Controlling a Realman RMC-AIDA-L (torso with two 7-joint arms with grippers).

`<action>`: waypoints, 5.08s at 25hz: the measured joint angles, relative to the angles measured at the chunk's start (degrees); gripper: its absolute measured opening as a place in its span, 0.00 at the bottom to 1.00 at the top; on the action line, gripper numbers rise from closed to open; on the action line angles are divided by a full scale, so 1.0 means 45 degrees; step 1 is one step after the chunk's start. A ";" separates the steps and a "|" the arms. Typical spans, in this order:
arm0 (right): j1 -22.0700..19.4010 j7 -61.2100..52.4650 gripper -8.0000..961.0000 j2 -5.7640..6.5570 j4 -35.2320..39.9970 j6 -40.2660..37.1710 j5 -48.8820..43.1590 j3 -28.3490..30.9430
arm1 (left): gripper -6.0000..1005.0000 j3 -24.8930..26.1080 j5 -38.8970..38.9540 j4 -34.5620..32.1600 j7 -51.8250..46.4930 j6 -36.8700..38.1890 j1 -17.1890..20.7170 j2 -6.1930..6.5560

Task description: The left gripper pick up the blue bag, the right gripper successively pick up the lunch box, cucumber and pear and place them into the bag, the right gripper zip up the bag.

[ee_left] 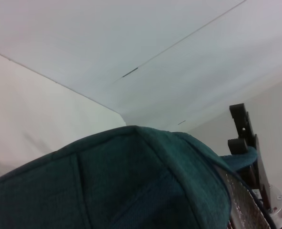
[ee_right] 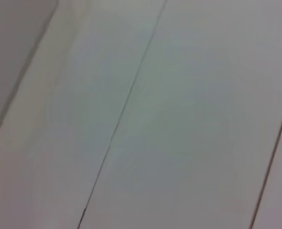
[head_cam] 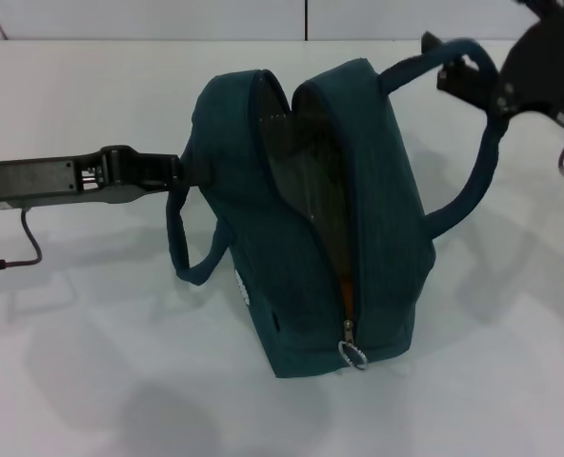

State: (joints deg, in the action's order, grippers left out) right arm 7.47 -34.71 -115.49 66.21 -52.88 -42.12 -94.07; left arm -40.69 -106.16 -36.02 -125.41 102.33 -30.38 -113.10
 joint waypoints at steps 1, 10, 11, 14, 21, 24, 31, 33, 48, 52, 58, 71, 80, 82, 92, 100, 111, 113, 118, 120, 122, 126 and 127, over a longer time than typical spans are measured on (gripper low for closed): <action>0.0001 -0.0111 0.83 0.0000 -0.0204 -0.0062 0.0019 -0.0010 | 0.08 0.0000 -0.0044 0.0000 0.0031 -0.0002 -0.0018 -0.0002; 0.0173 -0.1428 0.83 0.0001 -0.2108 -0.0789 -0.0113 -0.0164 | 0.08 0.0000 -0.0233 -0.0004 0.0085 -0.0094 -0.0360 -0.0005; 0.0186 -0.1553 0.83 0.0000 -0.2271 -0.0921 -0.0114 -0.0168 | 0.08 -0.0001 -0.0234 -0.0004 0.0085 -0.0097 -0.0372 -0.0005; 0.0201 -0.1778 0.83 0.0000 -0.2560 -0.1398 -0.0114 -0.0166 | 0.08 -0.0001 -0.0239 -0.0004 0.0085 -0.0115 -0.0417 -0.0004; 0.0220 -0.1785 0.83 0.0010 -0.3507 -0.5625 0.0110 0.0696 | 0.08 0.0001 -0.0277 -0.0004 0.0080 -0.0218 -0.0464 0.0034; 0.0495 -0.1836 0.83 0.0060 -0.4214 -0.7388 0.0004 0.0840 | 0.08 0.0000 -0.0278 -0.0004 0.0077 -0.0275 -0.0536 0.0086; 0.1663 -0.2023 0.83 0.0042 -0.6812 -0.9666 -0.0853 0.0255 | 0.08 0.0000 -0.0316 -0.0005 0.0076 -0.0685 -0.0769 0.0105; 0.1866 -0.2024 0.83 0.0027 -0.7207 -0.9591 -0.0902 -0.0195 | 0.08 -0.0002 -0.0316 -0.0005 0.0074 -0.0709 -0.0855 0.0082; 0.2960 -0.2534 0.83 -0.0017 -0.9593 -0.8945 -0.1116 -0.2037 | 0.08 -0.0004 -0.0316 0.0274 -0.0022 -0.0918 -0.0826 0.0109; 0.2984 -0.2560 0.83 -0.0003 -0.9140 -0.9822 -0.1125 -0.2119 | 0.08 -0.0014 -0.0394 0.0322 -0.0021 -0.1122 -0.0888 0.0121; 0.3192 -0.3341 0.83 0.0071 -0.9188 -1.0143 -0.1688 -0.2078 | 0.08 -0.0014 -0.0589 0.0330 -0.0020 -0.1417 -0.0976 0.0172; 0.3490 -0.3948 0.83 0.0096 -1.0116 -0.8998 -0.2188 -0.1857 | 0.08 -0.0007 -0.0594 0.0328 -0.0044 -0.1688 -0.1050 0.0241; 0.3532 -0.3294 0.83 0.0000 -0.9980 -0.8576 -0.2118 -0.0853 | 0.08 0.0002 -0.0609 0.0327 0.0019 -0.1688 -0.0953 0.0251; 0.3561 -0.3361 0.83 0.0001 -1.0010 -0.8574 -0.2160 -0.0903 | 0.08 0.0001 -0.0611 0.0328 0.0045 -0.1687 -0.0952 0.0251; 0.3590 -0.3740 0.83 -0.0129 -1.0381 -0.8049 -0.2278 -0.1780 | 0.08 0.0013 -0.0611 0.0328 0.0075 -0.1688 -0.1004 0.0184; 0.3868 -0.3836 0.83 -0.0146 -1.0308 -0.7368 -0.2279 -0.2093 | 0.08 0.0077 -0.0610 0.0328 0.0079 -0.1704 -0.0980 0.0139; 0.4296 -0.4350 0.81 -0.0159 -1.0277 -0.6587 -0.2165 -0.2646 | 0.08 0.0099 -0.0609 0.0328 0.0038 -0.1725 -0.1007 0.0074; 0.4330 -0.4353 0.78 -0.0156 -1.0273 -0.6575 -0.2151 -0.2651 | 0.08 0.0099 -0.0609 0.0327 0.0037 -0.1726 -0.1007 0.0073; 0.4454 -0.4358 0.55 -0.0156 -1.0260 -0.6505 -0.2134 -0.2606 | 0.08 0.0098 -0.0609 0.0327 0.0049 -0.1726 -0.1006 0.0074; 0.4518 -0.4437 0.54 -0.0156 -1.0222 -0.6361 -0.2127 -0.2635 | 0.08 0.0092 -0.0608 0.0328 0.0059 -0.1726 -0.1011 0.0074; 0.4602 -0.4631 0.53 -0.0156 -1.0138 -0.6116 -0.2119 -0.2716 | 0.08 0.0075 -0.0608 0.0328 0.0069 -0.1726 -0.1016 0.0074; 0.4714 -0.4820 0.52 -0.0156 -1.0024 -0.5816 -0.2114 -0.2813 | 0.08 0.0044 -0.0607 0.0328 0.0074 -0.1725 -0.0985 0.0075; 0.4736 -0.4824 0.51 -0.0157 -1.0009 -0.5780 -0.2114 -0.2816 | 0.08 0.0040 -0.0607 0.0327 0.0075 -0.1725 -0.0974 0.0074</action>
State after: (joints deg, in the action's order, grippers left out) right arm 28.78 -56.42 -116.19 21.17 -78.89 -51.63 -106.75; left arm -40.51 -108.89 -34.54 -125.07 94.57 -34.76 -112.76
